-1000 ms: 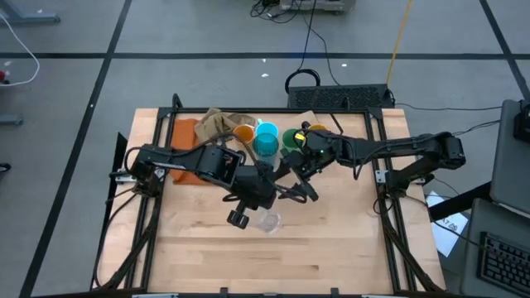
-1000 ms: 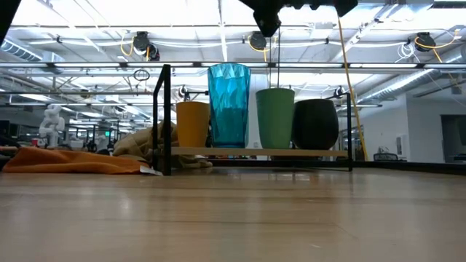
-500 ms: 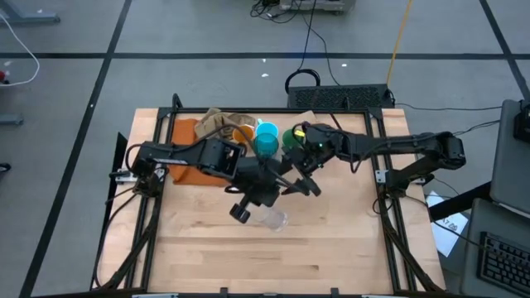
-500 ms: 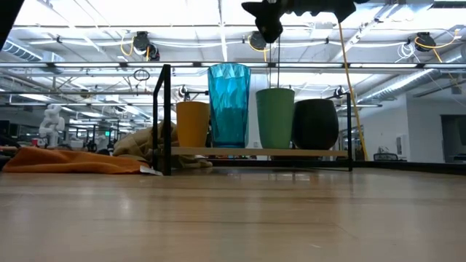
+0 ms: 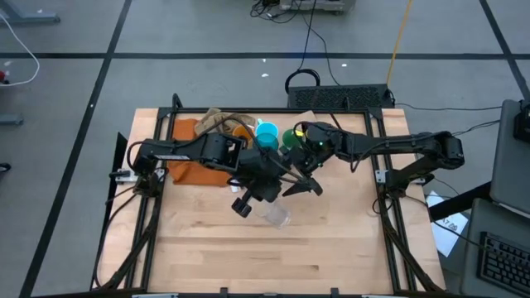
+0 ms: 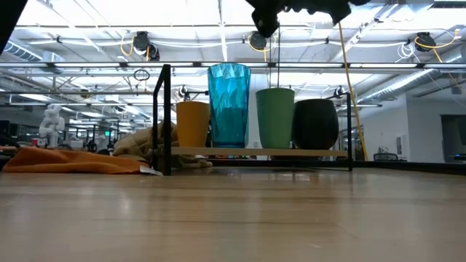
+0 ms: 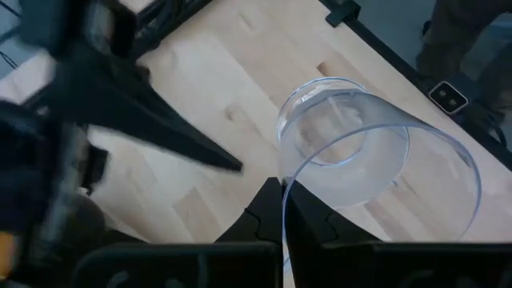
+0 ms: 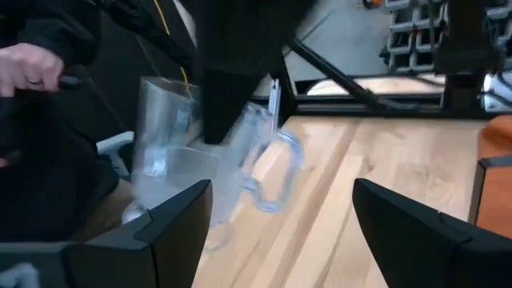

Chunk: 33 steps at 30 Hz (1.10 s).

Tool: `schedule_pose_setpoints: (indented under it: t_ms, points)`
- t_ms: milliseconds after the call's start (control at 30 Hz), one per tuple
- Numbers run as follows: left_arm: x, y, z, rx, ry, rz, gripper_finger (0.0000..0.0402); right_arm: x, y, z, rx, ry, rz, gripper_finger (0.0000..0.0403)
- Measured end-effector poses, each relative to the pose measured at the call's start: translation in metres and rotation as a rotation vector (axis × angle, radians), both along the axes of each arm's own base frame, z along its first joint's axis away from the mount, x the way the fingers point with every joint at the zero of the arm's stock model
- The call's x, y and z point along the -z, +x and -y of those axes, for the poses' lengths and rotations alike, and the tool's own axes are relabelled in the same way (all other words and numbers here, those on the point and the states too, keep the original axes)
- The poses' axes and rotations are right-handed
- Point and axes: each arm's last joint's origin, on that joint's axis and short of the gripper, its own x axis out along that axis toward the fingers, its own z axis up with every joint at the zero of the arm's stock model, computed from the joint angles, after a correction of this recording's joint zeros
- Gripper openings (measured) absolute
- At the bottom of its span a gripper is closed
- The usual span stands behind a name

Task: Stack small to large cups/mugs on shelf
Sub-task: Put the transparent mug on the shelf

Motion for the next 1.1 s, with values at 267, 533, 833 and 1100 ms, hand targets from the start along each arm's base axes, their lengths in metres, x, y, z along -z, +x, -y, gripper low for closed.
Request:
schedule_pose_setpoints:
  t_ms: [267, 533, 833, 1100]
  points:
    - [0.000, 0.000, 0.000, 0.009, -0.006, 0.003, 0.0000, 0.014, 0.015, 0.005, -0.072, 0.065, -0.005, 0.0290]
    - [0.000, 0.000, -0.001, 0.008, -0.005, 0.004, 0.0000, 0.011, 0.018, 0.005, -0.090, 0.089, 0.031, 0.0290]
    - [0.009, 0.006, 0.000, 0.011, -0.007, -0.038, 0.0000, 0.027, 0.030, 0.006, -0.107, 0.105, 0.020, 0.0290]
    - [0.010, 0.006, 0.000, 0.019, -0.006, -0.041, 0.0000, 0.031, 0.035, 0.006, -0.129, 0.106, 0.043, 0.0290]
